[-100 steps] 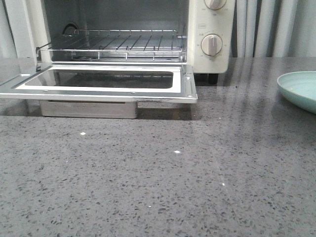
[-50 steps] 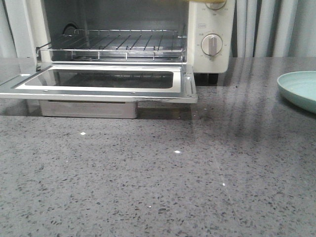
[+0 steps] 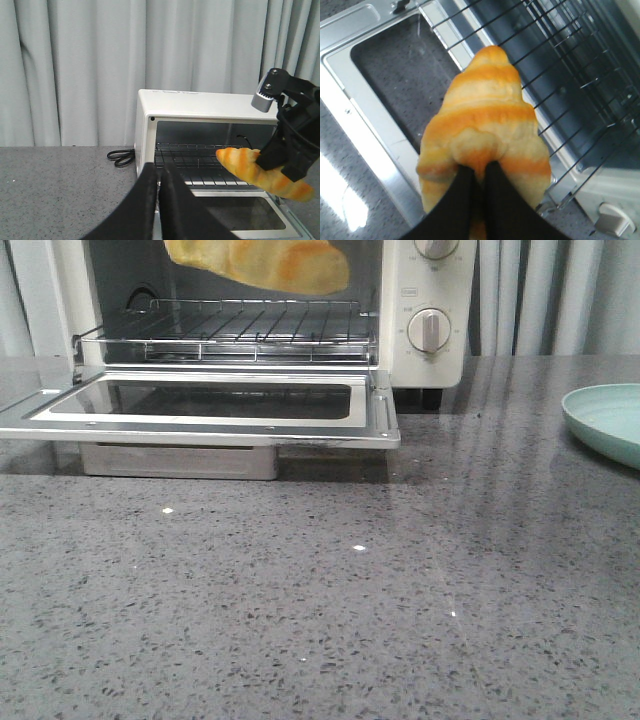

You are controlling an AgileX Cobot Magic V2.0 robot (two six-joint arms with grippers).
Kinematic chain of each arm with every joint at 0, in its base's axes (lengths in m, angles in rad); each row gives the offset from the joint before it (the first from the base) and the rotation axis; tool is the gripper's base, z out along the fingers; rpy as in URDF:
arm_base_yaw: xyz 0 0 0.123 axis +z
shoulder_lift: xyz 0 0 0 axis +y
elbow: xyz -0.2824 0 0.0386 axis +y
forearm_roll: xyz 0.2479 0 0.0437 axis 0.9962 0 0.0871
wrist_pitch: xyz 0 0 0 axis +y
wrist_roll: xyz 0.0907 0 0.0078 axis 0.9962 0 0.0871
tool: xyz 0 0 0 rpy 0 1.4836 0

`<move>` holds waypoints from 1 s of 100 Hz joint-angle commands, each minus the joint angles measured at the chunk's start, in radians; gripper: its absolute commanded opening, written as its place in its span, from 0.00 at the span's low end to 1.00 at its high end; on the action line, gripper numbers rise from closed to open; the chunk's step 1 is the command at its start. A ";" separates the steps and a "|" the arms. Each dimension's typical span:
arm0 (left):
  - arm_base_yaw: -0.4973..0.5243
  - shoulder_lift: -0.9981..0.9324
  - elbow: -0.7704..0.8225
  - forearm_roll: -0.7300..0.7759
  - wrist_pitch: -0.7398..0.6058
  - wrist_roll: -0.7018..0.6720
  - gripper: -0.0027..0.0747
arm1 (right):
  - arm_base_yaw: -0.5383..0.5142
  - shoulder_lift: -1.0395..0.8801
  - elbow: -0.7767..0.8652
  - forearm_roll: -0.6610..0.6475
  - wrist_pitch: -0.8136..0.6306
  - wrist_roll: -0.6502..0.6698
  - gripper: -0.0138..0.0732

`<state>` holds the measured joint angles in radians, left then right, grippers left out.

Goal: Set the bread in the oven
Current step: 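Carry the croissant with the right gripper into the open oven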

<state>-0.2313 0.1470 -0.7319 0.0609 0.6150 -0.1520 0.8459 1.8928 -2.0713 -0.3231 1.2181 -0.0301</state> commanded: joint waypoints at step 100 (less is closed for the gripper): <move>0.002 0.015 -0.029 -0.007 -0.074 -0.008 0.01 | -0.088 0.083 -0.040 -0.236 -0.342 -0.009 0.08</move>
<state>-0.2313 0.1470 -0.7319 0.0609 0.6158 -0.1520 0.7716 2.0366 -2.0796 -0.5104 0.9574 -0.0339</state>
